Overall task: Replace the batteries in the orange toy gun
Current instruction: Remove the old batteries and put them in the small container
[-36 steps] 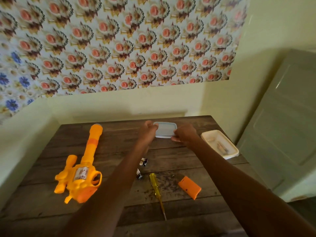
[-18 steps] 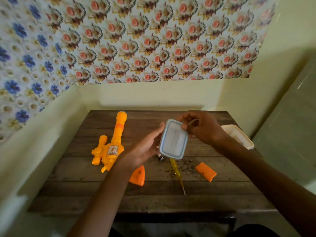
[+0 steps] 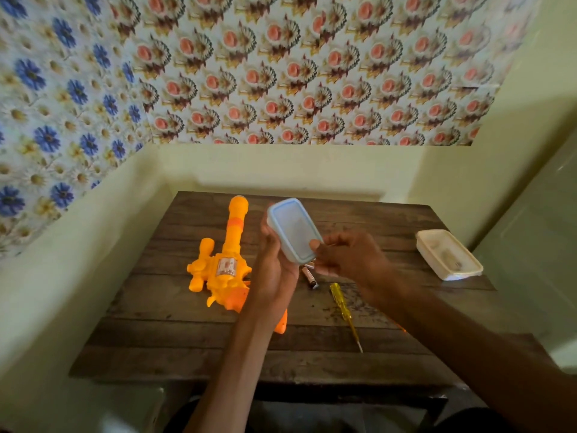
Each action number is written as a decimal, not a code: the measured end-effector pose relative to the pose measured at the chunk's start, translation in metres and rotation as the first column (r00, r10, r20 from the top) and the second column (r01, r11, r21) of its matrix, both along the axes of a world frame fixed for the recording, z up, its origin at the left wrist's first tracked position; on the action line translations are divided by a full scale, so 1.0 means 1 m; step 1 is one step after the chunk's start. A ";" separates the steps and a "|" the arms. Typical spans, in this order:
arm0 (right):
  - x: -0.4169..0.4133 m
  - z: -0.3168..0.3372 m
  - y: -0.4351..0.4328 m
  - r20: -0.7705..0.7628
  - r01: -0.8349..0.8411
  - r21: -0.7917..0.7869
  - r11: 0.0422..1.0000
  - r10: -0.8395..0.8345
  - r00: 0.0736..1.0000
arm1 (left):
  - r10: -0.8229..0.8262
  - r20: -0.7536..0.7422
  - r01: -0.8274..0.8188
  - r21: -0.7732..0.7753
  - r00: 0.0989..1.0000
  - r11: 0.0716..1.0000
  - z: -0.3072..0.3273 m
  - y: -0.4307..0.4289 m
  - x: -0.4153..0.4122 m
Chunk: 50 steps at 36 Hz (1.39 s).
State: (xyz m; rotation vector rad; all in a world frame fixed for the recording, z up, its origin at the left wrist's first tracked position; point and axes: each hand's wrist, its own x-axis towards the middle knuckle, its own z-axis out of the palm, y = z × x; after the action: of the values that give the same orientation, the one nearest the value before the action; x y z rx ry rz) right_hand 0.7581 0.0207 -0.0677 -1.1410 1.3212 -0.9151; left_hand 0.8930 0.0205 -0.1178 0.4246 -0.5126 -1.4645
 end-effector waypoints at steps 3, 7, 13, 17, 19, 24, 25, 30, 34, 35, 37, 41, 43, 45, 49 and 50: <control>0.001 0.004 -0.001 0.100 -0.012 0.083 0.996 0.004 0.995 | -0.046 -0.049 0.045 -0.002 0.998 0.999 -0.003 0.003 0.005; 0.002 0.010 -0.006 0.217 -0.013 0.217 0.976 -0.035 0.976 | -0.104 -0.076 0.102 -0.035 0.992 0.994 0.001 0.009 0.009; 0.006 0.010 -0.007 0.020 0.055 0.120 0.991 -0.058 0.998 | 0.005 0.033 -0.002 -0.082 0.999 0.997 0.003 0.009 0.001; 0.009 0.009 -0.008 -0.120 0.130 -0.028 0.991 -0.132 0.984 | 0.082 0.084 -0.072 -0.114 0.993 0.991 0.001 0.007 -0.003; 0.009 0.008 -0.007 -0.141 0.154 -0.032 0.988 -0.157 0.977 | 0.116 0.123 -0.098 -0.139 0.986 0.985 0.001 0.006 -0.003; 0.008 0.022 -0.007 0.226 0.026 0.312 0.950 -0.101 0.969 | 0.268 0.321 -0.187 -0.263 0.908 0.947 0.006 0.009 -0.007; 0.006 0.022 -0.007 0.243 0.012 0.343 0.939 -0.101 0.965 | 0.283 0.352 -0.185 -0.288 0.892 0.940 0.006 0.010 -0.008; 0.000 0.024 -0.014 0.216 -0.007 0.392 0.920 -0.085 0.973 | 0.319 0.404 -0.178 -0.349 0.857 0.920 0.003 0.010 -0.010; -0.003 0.027 -0.017 0.154 -0.005 0.387 0.922 -0.060 0.986 | 0.322 0.399 -0.186 -0.342 0.858 0.921 0.002 0.009 -0.013; -0.004 0.026 -0.017 0.140 -0.003 0.386 0.922 -0.055 0.989 | 0.322 0.395 -0.187 -0.344 0.860 0.920 0.001 0.010 -0.014; -0.005 0.027 -0.020 0.103 0.000 0.386 0.923 -0.043 0.994 | 0.322 0.385 -0.186 -0.351 0.865 0.918 -0.001 0.009 -0.015; -0.005 0.029 -0.023 0.052 0.013 0.392 0.920 -0.036 0.998 | 0.359 0.424 -0.209 -0.360 0.831 0.909 -0.002 0.009 -0.013; -0.005 0.031 -0.023 0.042 0.002 0.393 0.919 -0.020 0.999 | 0.388 0.440 -0.242 -0.352 0.810 0.904 -0.002 0.010 -0.012; -0.006 0.032 -0.024 0.031 -0.006 0.398 0.917 -0.007 0.999 | 0.410 0.457 -0.262 -0.354 0.789 0.898 -0.002 0.010 -0.011; -0.006 0.031 -0.029 0.016 -0.025 0.413 0.910 0.020 1.000 | 0.428 0.481 -0.271 -0.363 0.765 0.892 0.000 0.012 -0.009; -0.006 0.032 -0.030 0.012 -0.028 0.418 0.908 0.025 1.000 | 0.429 0.485 -0.268 -0.366 0.762 0.891 0.000 0.012 -0.008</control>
State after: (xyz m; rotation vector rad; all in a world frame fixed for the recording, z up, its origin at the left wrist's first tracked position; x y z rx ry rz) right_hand 0.7518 -0.0088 -0.0360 -0.8160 1.4091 -0.5735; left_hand 0.8848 0.0329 -0.1174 0.6901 -1.0342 -0.8637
